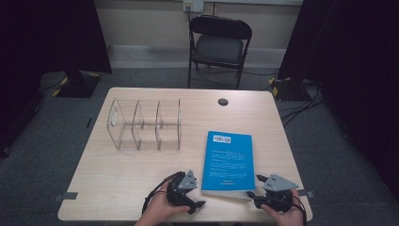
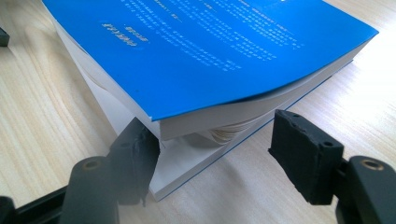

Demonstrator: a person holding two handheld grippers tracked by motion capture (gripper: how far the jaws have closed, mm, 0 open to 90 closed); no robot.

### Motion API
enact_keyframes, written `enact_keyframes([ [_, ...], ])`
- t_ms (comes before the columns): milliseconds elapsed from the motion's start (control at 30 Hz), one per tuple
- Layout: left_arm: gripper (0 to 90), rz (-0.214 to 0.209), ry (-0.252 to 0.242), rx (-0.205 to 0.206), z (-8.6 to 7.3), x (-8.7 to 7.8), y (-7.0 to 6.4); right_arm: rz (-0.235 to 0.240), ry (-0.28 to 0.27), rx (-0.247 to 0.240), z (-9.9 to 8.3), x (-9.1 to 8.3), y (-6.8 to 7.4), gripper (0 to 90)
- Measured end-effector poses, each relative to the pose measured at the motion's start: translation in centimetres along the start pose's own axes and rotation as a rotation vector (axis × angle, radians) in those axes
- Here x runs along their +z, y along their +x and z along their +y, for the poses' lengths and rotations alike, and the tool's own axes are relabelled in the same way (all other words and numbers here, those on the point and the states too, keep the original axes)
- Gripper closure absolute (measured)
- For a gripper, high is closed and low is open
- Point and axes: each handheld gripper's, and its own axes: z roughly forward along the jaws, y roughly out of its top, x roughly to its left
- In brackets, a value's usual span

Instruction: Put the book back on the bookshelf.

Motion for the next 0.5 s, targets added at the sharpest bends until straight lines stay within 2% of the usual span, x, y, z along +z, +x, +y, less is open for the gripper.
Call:
enact_keyframes([
  [67,13.4,0.001,0.006,0.002,0.04,-0.02,0.01,0.012,-0.011,0.019,0.01,-0.02,-0.08,32.4],
  [167,13.3,0.000,0.012,0.004,0.06,-0.06,0.04,0.019,-0.028,0.018,0.06,-0.12,-0.17,32.3],
  [233,13.3,-0.004,0.009,0.003,0.04,-0.08,0.07,0.014,-0.019,0.005,0.09,-0.11,-0.16,31.9],
  [500,11.3,0.004,0.023,0.002,0.26,0.08,-0.10,0.027,-0.051,-0.045,-0.10,0.01,-0.42,30.1],
])
